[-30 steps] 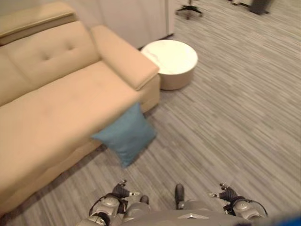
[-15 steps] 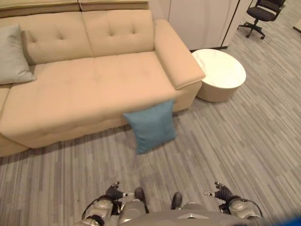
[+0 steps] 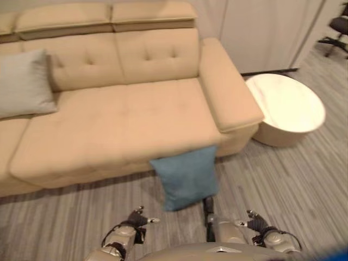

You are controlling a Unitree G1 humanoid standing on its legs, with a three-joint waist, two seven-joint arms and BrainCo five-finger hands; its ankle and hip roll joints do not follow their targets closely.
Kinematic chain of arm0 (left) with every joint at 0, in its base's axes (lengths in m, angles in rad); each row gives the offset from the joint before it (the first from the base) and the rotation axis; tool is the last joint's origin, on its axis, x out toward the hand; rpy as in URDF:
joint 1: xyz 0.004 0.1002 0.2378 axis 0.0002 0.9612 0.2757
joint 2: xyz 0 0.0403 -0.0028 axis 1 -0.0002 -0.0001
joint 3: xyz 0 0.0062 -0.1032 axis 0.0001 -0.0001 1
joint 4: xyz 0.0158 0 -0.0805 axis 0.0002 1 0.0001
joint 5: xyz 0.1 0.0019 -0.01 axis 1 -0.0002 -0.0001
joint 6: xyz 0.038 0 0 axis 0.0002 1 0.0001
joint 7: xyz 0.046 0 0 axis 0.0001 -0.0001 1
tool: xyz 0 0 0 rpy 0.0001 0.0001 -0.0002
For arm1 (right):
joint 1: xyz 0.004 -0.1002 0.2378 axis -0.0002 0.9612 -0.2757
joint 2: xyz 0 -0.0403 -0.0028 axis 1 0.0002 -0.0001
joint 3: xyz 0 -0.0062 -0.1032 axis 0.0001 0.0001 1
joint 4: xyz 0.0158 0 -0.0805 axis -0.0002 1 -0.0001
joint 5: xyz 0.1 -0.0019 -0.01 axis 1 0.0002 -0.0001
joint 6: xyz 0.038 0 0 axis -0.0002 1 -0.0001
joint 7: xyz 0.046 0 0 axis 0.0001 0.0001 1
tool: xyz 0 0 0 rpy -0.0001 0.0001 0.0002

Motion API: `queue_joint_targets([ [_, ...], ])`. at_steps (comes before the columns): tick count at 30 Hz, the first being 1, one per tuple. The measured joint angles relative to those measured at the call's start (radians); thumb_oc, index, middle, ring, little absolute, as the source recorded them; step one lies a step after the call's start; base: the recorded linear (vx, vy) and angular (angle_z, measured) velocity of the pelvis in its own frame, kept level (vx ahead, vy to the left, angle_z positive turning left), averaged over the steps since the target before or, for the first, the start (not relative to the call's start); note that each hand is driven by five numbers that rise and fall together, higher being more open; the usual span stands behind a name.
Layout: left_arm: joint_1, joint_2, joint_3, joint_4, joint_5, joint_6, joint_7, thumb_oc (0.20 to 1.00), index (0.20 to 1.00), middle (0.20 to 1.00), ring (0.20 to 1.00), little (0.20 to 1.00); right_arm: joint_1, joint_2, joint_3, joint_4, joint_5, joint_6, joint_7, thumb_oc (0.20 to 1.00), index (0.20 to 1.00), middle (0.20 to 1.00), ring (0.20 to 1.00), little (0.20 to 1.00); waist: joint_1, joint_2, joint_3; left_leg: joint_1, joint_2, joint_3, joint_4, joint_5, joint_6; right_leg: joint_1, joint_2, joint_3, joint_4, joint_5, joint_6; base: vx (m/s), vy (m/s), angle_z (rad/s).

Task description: Pick up all the scattered cushions and arrange them neatly on the sofa.

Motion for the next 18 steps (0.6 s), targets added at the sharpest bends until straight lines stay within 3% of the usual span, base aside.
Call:
queue_joint_targets([
  [1, 0.012, 0.003, 0.003, 0.0, -0.002, 0.0, 0.0, 1.0, 1.0, 1.0, 1.0, 1.0, 0.007, -0.002, -0.001, -0.018, 0.001, -0.001, -0.001, 1.0, 1.0, 1.0, 1.0, 1.0, 0.003, -0.011, -0.015, -0.05, 0.016, -0.017, 0.088, 0.031, -0.037, 0.024, 0.004, -0.029, -0.022, -0.002, -0.022, 0.07, -0.217, 0.57],
  [2, 0.01, 0.006, 0.012, -0.002, -0.003, 0.0, 0.0, 1.0, 1.0, 1.0, 1.0, 1.0, 0.014, -0.001, 0.0, -0.04, 0.001, -0.006, 0.0, 1.0, 1.0, 1.0, 1.0, 1.0, 0.01, -0.049, -0.01, -0.143, 0.022, -0.026, 0.249, 0.092, -0.067, 0.045, -0.004, -0.047, -0.038, -0.003, -0.074, 0.06, -0.121, 0.55],
  [3, 0.002, 0.02, 0.026, -0.009, -0.022, -0.001, -0.003, 1.0, 1.0, 1.0, 1.0, 1.0, 0.009, -0.003, 0.005, -0.039, 0.002, -0.012, -0.001, 1.0, 1.0, 1.0, 1.0, 1.0, 0.019, -0.063, -0.003, -0.217, 0.03, -0.028, 0.364, 0.113, -0.067, 0.058, -0.008, -0.049, -0.054, 0.006, -0.084, 0.06, -0.082, 0.31],
  [4, 0.004, 0.028, 0.029, -0.019, -0.032, -0.005, 0.0, 1.0, 1.0, 1.0, 1.0, 1.0, -0.009, -0.008, 0.017, -0.034, 0.002, -0.012, -0.002, 1.0, 1.0, 1.0, 1.0, 1.0, 0.025, -0.072, 0.001, -0.249, 0.024, -0.022, 0.377, 0.064, -0.066, 0.062, 0.0, -0.042, -0.055, 0.004, -0.082, 0.08, -0.103, -0.03],
  [6, -0.006, 0.033, 0.007, -0.028, -0.031, -0.002, 0.0, 1.0, 1.0, 1.0, 1.0, 1.0, -0.011, -0.023, 0.03, -0.035, 0.004, -0.019, -0.003, 1.0, 1.0, 1.0, 1.0, 1.0, 0.019, -0.083, 0.01, -0.283, -0.006, -0.005, 0.225, 0.008, -0.043, 0.116, 0.034, -0.048, -0.103, -0.02, -0.084, 0.08, -0.045, -0.08],
  [10, -0.022, 0.031, -0.012, -0.043, -0.031, -0.001, 0.0, 1.0, 1.0, 1.0, 1.0, 1.0, -0.006, -0.021, 0.038, -0.036, 0.013, -0.019, -0.003, 1.0, 1.0, 1.0, 1.0, 1.0, -0.007, -0.097, 0.029, -0.298, -0.034, 0.02, 0.001, 0.017, -0.02, 0.142, 0.062, -0.057, -0.105, -0.05, -0.076, 0.07, 0.017, -0.03],
  [11, -0.026, 0.028, -0.014, -0.043, -0.031, -0.001, 0.0, 1.0, 1.0, 1.0, 1.0, 1.0, 0.006, -0.022, 0.038, -0.025, 0.012, -0.018, -0.003, 1.0, 1.0, 1.0, 1.0, 1.0, -0.01, -0.093, 0.032, -0.296, -0.044, 0.013, -0.092, 0.044, 0.016, 0.147, 0.086, -0.041, -0.104, -0.06, -0.068, 0.02, 0.086, -0.27],
  [16, -0.03, 0.021, -0.014, -0.043, -0.031, -0.002, 0.001, 1.0, 1.0, 1.0, 1.0, 1.0, 0.037, -0.023, 0.037, -0.024, 0.011, -0.017, -0.004, 1.0, 1.0, 1.0, 1.0, 1.0, -0.019, -0.057, 0.032, -0.208, -0.056, 0.003, -0.202, 0.067, 0.049, 0.159, 0.109, -0.03, -0.104, -0.06, -0.068, 0.0, 0.088, -0.14],
  [17, -0.03, 0.015, -0.014, -0.043, -0.031, -0.002, 0.001, 1.0, 1.0, 1.0, 1.0, 1.0, 0.037, -0.027, 0.037, -0.024, 0.011, -0.017, -0.004, 1.0, 1.0, 1.0, 1.0, 1.0, -0.018, -0.038, 0.034, -0.19, -0.054, 0.002, -0.213, 0.076, 0.065, 0.159, 0.114, -0.029, -0.104, -0.059, -0.069, -0.02, 0.134, 0.0],
  [18, -0.03, 0.016, -0.014, -0.042, -0.03, -0.002, 0.001, 1.0, 1.0, 1.0, 1.0, 1.0, 0.036, -0.023, 0.036, -0.026, 0.011, -0.017, -0.006, 1.0, 1.0, 1.0, 1.0, 1.0, -0.016, -0.041, 0.035, -0.182, -0.061, 0.003, -0.227, 0.086, 0.078, 0.159, 0.104, -0.027, -0.104, -0.053, -0.062, -0.01, 0.07, -0.04],
])
